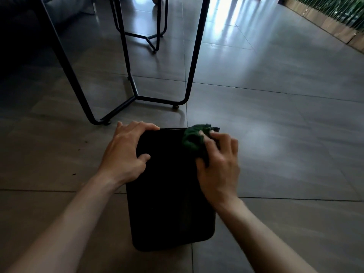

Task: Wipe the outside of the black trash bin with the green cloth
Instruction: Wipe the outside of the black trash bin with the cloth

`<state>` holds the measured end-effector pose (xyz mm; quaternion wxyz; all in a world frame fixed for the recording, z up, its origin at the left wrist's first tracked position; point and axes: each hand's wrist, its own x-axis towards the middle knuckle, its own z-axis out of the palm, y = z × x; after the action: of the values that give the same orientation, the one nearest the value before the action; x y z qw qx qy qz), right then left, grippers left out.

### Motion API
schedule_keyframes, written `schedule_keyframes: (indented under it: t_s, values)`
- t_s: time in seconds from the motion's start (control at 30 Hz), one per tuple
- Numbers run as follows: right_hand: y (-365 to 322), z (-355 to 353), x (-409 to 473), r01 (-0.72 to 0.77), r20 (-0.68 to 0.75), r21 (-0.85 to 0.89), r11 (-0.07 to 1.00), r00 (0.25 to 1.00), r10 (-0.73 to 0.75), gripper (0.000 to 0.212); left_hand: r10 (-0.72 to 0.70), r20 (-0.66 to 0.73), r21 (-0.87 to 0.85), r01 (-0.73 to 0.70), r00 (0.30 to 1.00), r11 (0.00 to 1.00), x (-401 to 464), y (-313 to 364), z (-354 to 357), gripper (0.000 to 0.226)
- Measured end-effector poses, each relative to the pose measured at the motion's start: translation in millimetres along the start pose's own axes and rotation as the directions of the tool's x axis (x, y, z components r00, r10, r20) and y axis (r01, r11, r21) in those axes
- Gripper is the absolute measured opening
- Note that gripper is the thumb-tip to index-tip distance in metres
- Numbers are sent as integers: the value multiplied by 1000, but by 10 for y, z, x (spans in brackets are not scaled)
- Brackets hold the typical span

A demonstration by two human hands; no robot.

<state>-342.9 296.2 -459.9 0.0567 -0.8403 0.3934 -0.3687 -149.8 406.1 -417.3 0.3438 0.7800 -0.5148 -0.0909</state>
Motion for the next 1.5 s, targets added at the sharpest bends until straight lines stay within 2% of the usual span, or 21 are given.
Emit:
schedule_keyframes:
  t_s: [0.1,0.2,0.27,0.33,0.37,0.43,0.5,0.57,0.63,0.73,0.8,0.87,0.97,1.07,1.13,1.2,1.27,1.33,1.37,1.43,1.5]
  values:
    - [-74,164,-684,340,135,-74,938,935,-328,46,-12,-2,0,12,1000,1000,20,-22,10,70]
    - [29,155,-1524,668,372,-22,744,696,-614,47,3,25,-6,-3,1000,1000,16,-45,34,70]
    - [119,79,-1619,731,414,-7,682,623,-663,54,18,34,-15,-17,999,1000,8,-41,45,70]
    - [152,6,-1364,645,308,20,764,723,-618,36,26,35,-17,-26,999,1000,8,-57,38,71]
    - [141,-18,-1139,525,245,22,851,822,-514,32,27,32,-21,-26,999,999,8,-67,30,71]
    - [105,-48,-568,222,106,9,975,969,-222,50,28,38,-28,-27,999,999,3,-76,12,72]
    - [-25,-36,-116,-42,-19,25,999,999,42,52,37,47,-33,-35,998,999,-3,-70,5,72]
    - [-204,64,-97,-66,-39,12,998,997,67,49,40,38,-31,-39,998,999,-14,-73,-4,72]
    - [-326,199,-532,145,41,-39,989,989,-144,46,45,20,-27,-45,999,999,-14,-77,-5,72]
    - [-356,251,-1386,569,304,27,822,779,-549,31,70,28,-36,-69,997,997,-33,-73,3,71]
    - [-225,183,-1595,702,457,47,711,618,-640,33,94,46,-39,-92,994,995,-37,-43,30,72]
    - [-127,117,-1457,641,360,45,766,705,-611,30,93,41,-33,-92,995,995,-39,-38,35,73]
    - [-59,56,-807,227,105,33,973,968,-229,41,94,34,-33,-93,995,995,-19,-60,21,72]
    - [-149,16,-180,-20,-14,34,999,1000,20,54,110,38,-39,-109,993,993,-16,-57,18,72]
    - [-214,82,-229,85,15,3,996,996,-85,52,104,34,-36,-102,994,994,-12,-67,23,72]
    - [-248,182,-658,336,131,-19,942,935,-331,38,96,33,-32,-95,995,995,6,-71,30,72]
    - [-211,245,-1187,613,288,18,790,753,-591,30,100,39,-27,-99,994,995,14,-77,41,72]
    - [-109,239,-1484,767,437,15,642,573,-693,38,115,48,-38,-113,992,993,3,-71,57,72]
    - [-65,215,-1508,788,449,12,616,546,-707,38,119,49,-44,-117,992,992,-6,-68,59,72]
    - [-14,127,-1312,700,342,29,713,664,-665,32,121,41,-49,-119,992,992,-13,-76,52,73]
    - [7,49,-890,398,147,55,916,904,-401,37,128,40,-53,-126,991,991,-17,-80,42,73]
